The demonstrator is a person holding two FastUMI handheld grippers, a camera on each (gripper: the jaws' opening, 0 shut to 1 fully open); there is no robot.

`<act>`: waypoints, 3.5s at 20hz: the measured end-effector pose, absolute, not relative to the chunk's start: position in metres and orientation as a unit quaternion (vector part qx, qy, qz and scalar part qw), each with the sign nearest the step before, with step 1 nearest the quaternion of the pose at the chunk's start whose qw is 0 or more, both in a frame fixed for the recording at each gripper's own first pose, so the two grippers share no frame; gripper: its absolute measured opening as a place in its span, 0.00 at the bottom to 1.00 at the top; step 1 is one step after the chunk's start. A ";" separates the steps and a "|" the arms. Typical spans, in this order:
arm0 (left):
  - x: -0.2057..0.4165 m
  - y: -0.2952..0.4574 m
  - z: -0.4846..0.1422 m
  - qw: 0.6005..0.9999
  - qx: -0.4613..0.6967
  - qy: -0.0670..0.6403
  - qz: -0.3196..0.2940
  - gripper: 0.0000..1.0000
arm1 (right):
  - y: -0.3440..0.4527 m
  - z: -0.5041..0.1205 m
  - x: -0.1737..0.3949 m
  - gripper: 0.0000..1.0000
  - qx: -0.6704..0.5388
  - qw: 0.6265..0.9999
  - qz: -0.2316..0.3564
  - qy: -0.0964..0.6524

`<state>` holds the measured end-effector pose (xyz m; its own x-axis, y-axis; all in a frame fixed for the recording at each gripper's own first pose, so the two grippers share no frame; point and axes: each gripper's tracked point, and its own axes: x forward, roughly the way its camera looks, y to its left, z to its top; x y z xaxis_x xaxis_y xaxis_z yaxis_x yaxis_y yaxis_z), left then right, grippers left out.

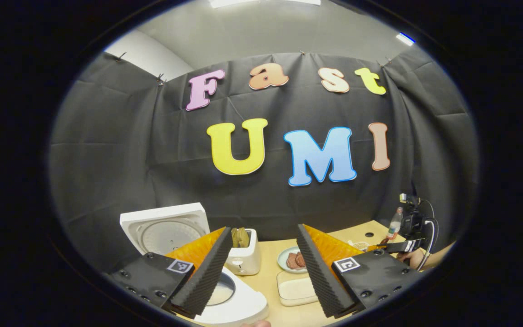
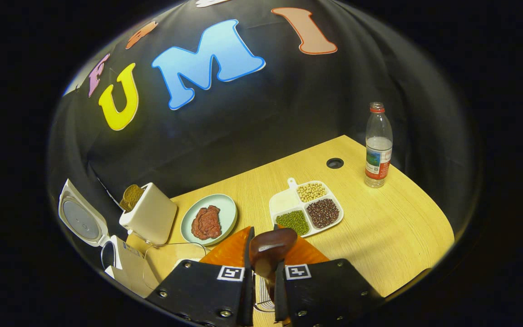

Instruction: Close the left gripper, press the button to open the rice cooker; take a wooden spoon from the chopstick holder with the right hand, scoop a spoonful of rice and pour it into the rice cooker, then put the wooden spoon back into the chopstick holder.

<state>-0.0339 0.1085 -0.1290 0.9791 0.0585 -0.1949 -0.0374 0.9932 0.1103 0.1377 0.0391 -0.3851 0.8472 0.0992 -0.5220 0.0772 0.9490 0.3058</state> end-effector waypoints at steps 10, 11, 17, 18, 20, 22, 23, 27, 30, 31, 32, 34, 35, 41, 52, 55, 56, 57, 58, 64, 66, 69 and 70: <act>-0.031 0.096 -0.122 0.995 0.048 0.085 0.005 0.96 | 0.022 -0.377 0.128 0.29 0.107 0.960 -0.017 0.257; -0.029 0.094 -0.123 0.996 0.045 0.083 0.002 0.99 | 0.023 -0.366 0.128 0.29 0.095 0.965 -0.011 0.244; -0.025 0.085 -0.120 0.997 0.033 0.073 -0.014 0.99 | 0.006 -0.259 0.125 0.89 0.038 0.990 -0.016 0.133; -0.023 0.084 -0.121 0.997 0.031 0.072 -0.015 0.99 | 0.005 -0.233 0.123 0.89 0.036 0.993 -0.014 0.108; -0.018 0.084 -0.121 0.997 0.024 0.070 -0.019 0.98 | 0.008 -0.190 0.117 0.89 0.032 0.997 -0.005 0.069; -0.012 0.084 -0.117 0.997 0.022 0.067 -0.023 0.97 | 0.011 -0.149 0.109 0.89 0.032 0.999 0.002 0.036; -0.009 0.085 -0.116 0.997 0.023 0.065 -0.023 0.96 | 0.011 -0.130 0.105 0.89 0.031 0.999 0.005 0.021; 0.003 0.094 -0.110 0.998 0.019 0.061 -0.020 0.95 | 0.019 -0.084 0.094 0.89 0.037 0.999 0.013 -0.006; 0.013 0.109 -0.102 0.998 0.022 0.058 -0.009 0.96 | 0.020 -0.071 0.088 0.89 0.040 0.999 0.012 -0.004; 0.018 0.116 -0.099 0.998 0.026 0.058 -0.003 0.96 | 0.022 -0.068 0.088 0.89 0.037 0.999 0.013 -0.004; 0.023 0.125 -0.095 0.998 0.031 0.058 0.005 0.99 | 0.024 -0.065 0.089 0.89 0.035 0.999 0.016 -0.004; 0.035 0.148 -0.083 0.998 0.029 0.054 0.025 0.99 | 0.027 -0.063 0.089 0.89 0.032 0.999 0.019 -0.004; 0.042 0.162 -0.077 0.998 0.018 0.053 0.034 0.99 | 0.030 -0.064 0.090 0.89 0.033 0.999 0.022 -0.004; 0.076 0.254 -0.059 0.994 -0.053 0.039 0.091 0.94 | 0.035 -0.072 0.095 0.89 0.047 0.999 0.027 0.009; 0.129 0.397 -0.101 0.975 -0.022 0.095 0.201 0.99 | 0.053 -0.089 0.108 0.89 0.058 0.997 0.042 0.037; 0.137 0.414 -0.126 0.968 -0.039 0.120 0.216 0.99 | 0.053 -0.088 0.109 0.89 0.062 0.997 0.043 0.035; 0.140 0.418 -0.132 0.967 -0.035 0.126 0.220 0.97 | 0.053 -0.088 0.110 0.89 0.061 0.997 0.042 0.035; 0.141 0.421 -0.140 0.965 -0.031 0.132 0.223 0.96 | 0.054 -0.087 0.110 0.89 0.061 0.997 0.043 0.035; 0.142 0.422 -0.148 0.964 -0.031 0.142 0.223 0.96 | 0.054 -0.087 0.109 0.89 0.062 0.996 0.043 0.035; 0.139 0.424 -0.176 0.956 -0.025 0.167 0.240 0.98 | 0.061 -0.094 0.108 0.89 0.064 0.995 0.053 0.048; 0.137 0.426 -0.178 0.953 -0.014 0.172 0.247 0.94 | 0.062 -0.095 0.108 0.89 0.069 0.995 0.052 0.049; 0.132 0.417 -0.176 0.952 -0.016 0.170 0.253 0.95 | 0.064 -0.097 0.109 0.89 0.078 0.994 0.055 0.053; 0.125 0.411 -0.177 0.953 -0.014 0.169 0.252 0.94 | 0.063 -0.097 0.109 0.89 0.078 0.994 0.056 0.053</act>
